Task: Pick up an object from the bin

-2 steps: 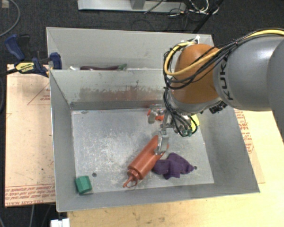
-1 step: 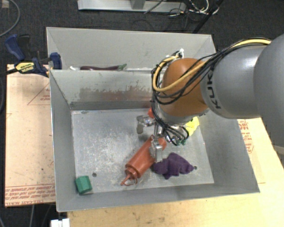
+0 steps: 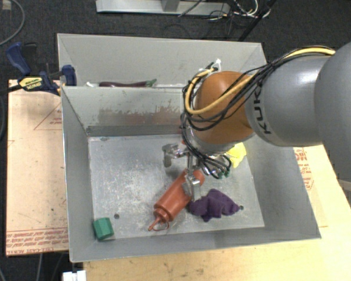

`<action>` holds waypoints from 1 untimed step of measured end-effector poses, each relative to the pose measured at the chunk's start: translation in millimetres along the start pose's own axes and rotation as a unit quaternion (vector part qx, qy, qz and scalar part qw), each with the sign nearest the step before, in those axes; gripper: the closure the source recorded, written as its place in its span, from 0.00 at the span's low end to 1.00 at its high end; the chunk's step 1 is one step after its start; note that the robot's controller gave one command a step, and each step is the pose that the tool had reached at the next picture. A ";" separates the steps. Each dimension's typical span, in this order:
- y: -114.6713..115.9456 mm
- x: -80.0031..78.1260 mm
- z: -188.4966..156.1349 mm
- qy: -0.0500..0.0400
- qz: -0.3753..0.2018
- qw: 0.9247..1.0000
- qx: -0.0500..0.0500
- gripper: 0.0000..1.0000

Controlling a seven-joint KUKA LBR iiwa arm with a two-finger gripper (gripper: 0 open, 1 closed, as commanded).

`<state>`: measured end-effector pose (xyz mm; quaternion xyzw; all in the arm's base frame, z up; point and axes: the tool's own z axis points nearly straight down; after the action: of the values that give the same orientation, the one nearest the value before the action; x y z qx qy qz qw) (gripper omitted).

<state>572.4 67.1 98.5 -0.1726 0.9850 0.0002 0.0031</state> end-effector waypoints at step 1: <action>39.3 18.5 -3.9 -0.004 -0.091 0.996 0.002 0.00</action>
Offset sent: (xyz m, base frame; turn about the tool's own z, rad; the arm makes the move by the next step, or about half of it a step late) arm -0.0456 0.0309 -0.0285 -0.3514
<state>541.6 97.8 102.3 -0.2612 0.9653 -0.0009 0.0070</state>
